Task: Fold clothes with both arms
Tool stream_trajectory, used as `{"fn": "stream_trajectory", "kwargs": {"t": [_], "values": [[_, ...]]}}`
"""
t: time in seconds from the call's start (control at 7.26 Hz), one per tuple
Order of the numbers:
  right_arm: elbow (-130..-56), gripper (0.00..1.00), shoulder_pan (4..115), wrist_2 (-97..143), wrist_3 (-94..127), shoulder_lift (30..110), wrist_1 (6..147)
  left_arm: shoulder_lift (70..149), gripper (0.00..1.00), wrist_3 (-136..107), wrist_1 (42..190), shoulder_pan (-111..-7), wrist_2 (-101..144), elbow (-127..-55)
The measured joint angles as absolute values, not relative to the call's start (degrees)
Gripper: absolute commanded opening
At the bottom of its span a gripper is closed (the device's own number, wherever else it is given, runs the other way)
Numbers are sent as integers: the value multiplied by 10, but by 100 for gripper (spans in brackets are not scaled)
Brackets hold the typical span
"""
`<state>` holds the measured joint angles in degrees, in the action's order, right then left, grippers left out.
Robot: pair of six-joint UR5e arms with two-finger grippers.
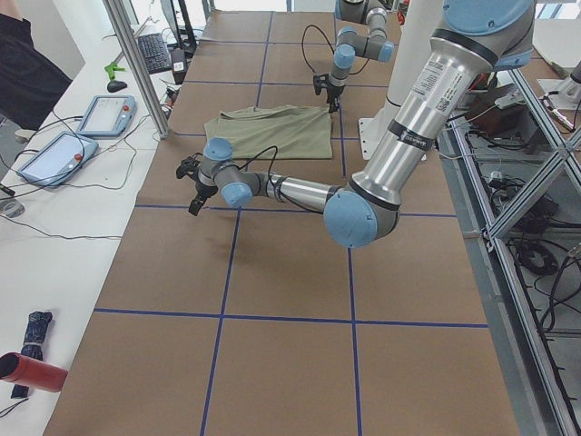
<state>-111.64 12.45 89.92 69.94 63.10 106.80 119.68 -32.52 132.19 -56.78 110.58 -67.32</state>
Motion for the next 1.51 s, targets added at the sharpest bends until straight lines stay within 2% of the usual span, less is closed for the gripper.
{"fn": "stream_trajectory", "kwargs": {"t": [0.41, 0.69, 1.1, 1.51], "values": [[-1098, 100, 235, 951, 612, 591, 1033, 1197, 100, -325, 1322, -568, 1106, -673], [-1024, 100, 304, 981, 558, 531, 1018, 1197, 100, -325, 1322, -567, 1107, -674], [-886, 100, 332, 994, 531, 500, 909, 1197, 100, -325, 1322, -567, 1107, -674], [-855, 100, 333, 995, 528, 498, 893, 1197, 100, -325, 1322, -567, 1107, -673]]}}
